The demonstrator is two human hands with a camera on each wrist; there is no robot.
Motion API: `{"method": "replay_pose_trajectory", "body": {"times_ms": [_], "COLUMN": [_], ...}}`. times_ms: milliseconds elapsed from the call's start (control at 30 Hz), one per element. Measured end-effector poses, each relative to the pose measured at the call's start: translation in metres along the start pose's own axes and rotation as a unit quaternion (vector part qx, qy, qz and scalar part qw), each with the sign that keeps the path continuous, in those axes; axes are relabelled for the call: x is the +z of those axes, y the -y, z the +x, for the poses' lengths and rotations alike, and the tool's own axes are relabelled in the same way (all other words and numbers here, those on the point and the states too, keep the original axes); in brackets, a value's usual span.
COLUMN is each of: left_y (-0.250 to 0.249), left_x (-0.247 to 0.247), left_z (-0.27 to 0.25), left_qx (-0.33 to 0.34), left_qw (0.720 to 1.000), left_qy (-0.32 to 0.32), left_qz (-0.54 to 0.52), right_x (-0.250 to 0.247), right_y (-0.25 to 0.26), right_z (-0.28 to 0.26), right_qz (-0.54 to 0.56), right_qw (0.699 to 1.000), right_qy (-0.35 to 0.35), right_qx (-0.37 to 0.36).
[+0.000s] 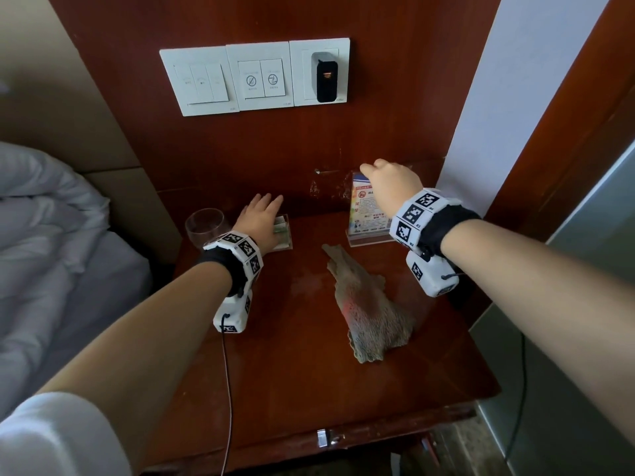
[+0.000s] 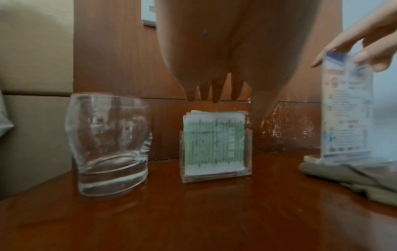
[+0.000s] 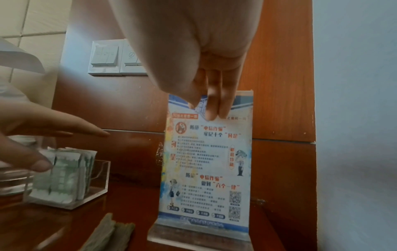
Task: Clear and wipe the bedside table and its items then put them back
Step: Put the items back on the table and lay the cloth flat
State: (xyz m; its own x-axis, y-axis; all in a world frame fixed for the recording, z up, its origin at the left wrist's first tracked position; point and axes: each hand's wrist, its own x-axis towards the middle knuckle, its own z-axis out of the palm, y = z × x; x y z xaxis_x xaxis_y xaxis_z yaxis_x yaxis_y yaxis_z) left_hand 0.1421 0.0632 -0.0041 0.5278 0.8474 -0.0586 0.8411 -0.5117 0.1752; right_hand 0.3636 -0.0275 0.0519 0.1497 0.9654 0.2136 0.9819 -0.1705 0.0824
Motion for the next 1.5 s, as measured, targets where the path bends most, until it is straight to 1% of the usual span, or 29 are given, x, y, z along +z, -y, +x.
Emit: {"method": "replay_pose_trajectory", "body": {"times_ms": [133,167,233,300,367,433,467,533,567,633,733,833,900,1067,1167,1267,1333,1400,1500], "left_y": [-0.014,-0.019,-0.030,-0.040,-0.049,-0.056,-0.058,-0.063,-0.065,-0.071,-0.079,-0.082,-0.084,-0.090,-0.092,-0.094,-0.093,-0.091,-0.093], "left_x": [-0.008,-0.012,-0.023,-0.031,-0.033,-0.027,-0.021,-0.010,-0.006,0.002,0.011,0.020,0.024,0.031,0.037,0.040,0.040,0.042,0.045], "left_z": [-0.014,-0.017,-0.024,-0.029,-0.035,-0.041,-0.044,-0.051,-0.055,-0.060,-0.060,-0.056,-0.054,-0.042,-0.035,-0.029,-0.025,-0.018,-0.012], "left_qx": [0.049,0.066,0.094,0.104,0.092,0.073,0.066,0.062,0.064,0.067,0.059,0.035,0.036,0.053,0.047,0.055,0.044,0.013,-0.028], "left_qw": [0.998,0.997,0.995,0.993,0.994,0.995,0.994,0.992,0.991,0.989,0.988,0.981,0.978,0.983,0.985,0.987,0.991,0.993,0.988], "left_qy": [-0.001,0.000,0.003,0.010,0.033,0.066,0.083,0.105,0.112,0.126,0.141,0.182,0.197,0.174,0.165,0.151,0.121,0.102,0.094], "left_qz": [-0.031,-0.033,-0.043,-0.052,-0.045,-0.031,-0.030,-0.031,-0.031,-0.029,-0.036,-0.059,-0.056,-0.008,0.000,0.003,-0.021,-0.063,-0.116], "right_x": [-0.004,-0.005,-0.004,-0.004,-0.004,-0.001,0.002,0.010,0.014,0.021,0.031,0.042,0.046,0.050,0.053,0.058,0.058,0.058,0.060], "right_y": [0.000,-0.001,-0.002,-0.003,-0.005,-0.007,-0.008,-0.006,-0.003,0.004,0.014,0.019,0.020,0.021,0.023,0.023,0.022,0.022,0.021], "right_z": [-0.005,-0.007,-0.013,-0.022,-0.033,-0.044,-0.050,-0.059,-0.063,-0.071,-0.080,-0.086,-0.089,-0.089,-0.091,-0.094,-0.094,-0.094,-0.095], "right_qz": [0.000,-0.002,0.000,0.022,0.058,0.100,0.118,0.144,0.150,0.152,0.148,0.129,0.105,0.079,0.072,0.064,0.067,0.067,0.065], "right_qw": [0.999,0.999,1.000,0.998,0.995,0.992,0.990,0.980,0.973,0.962,0.953,0.944,0.947,0.953,0.957,0.960,0.962,0.961,0.963], "right_qy": [0.045,0.045,0.002,-0.052,-0.055,-0.022,0.011,0.106,0.156,0.221,0.262,0.303,0.303,0.292,0.282,0.270,0.264,0.264,0.260], "right_qx": [0.010,0.013,0.019,0.031,0.052,0.072,0.082,0.087,0.078,0.054,0.030,-0.002,-0.017,-0.018,-0.019,-0.032,-0.036,-0.039,-0.042]}}
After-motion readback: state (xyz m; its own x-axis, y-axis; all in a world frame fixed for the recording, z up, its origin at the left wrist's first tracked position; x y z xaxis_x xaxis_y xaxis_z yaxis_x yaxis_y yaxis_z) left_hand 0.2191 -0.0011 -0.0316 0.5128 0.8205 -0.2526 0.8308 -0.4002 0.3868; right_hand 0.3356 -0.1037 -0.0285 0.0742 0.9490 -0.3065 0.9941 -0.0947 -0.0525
